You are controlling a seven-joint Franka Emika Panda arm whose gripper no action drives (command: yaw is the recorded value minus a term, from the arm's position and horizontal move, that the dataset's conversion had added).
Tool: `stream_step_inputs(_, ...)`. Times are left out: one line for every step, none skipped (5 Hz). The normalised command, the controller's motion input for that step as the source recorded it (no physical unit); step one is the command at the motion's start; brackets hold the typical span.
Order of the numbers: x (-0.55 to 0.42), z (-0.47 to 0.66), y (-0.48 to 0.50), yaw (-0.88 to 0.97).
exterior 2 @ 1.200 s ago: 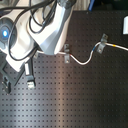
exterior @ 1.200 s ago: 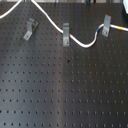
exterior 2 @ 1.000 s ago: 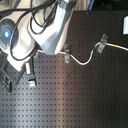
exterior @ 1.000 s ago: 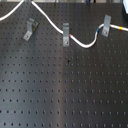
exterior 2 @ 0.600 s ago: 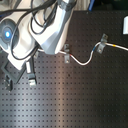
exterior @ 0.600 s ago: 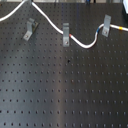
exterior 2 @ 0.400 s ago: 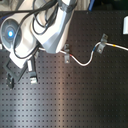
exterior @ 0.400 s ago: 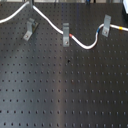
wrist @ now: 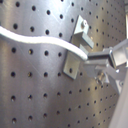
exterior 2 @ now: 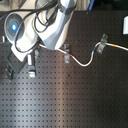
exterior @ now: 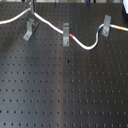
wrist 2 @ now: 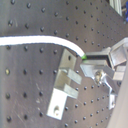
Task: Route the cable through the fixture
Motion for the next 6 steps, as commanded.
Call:
stream_step_inputs(-0.191,0.0,0.233,0.46)
stream_step_inputs(-0.073,-0.13,0.253,0.13)
stream_step_inputs(-0.262,0.19,0.359,0.19)
stream_step_inputs(-0.178,0.3,0.446,0.15)
stream_step_inputs(0.203,0.0,0.262,0.01)
stream_step_inputs(0.426,-0.06,0.036,0.0)
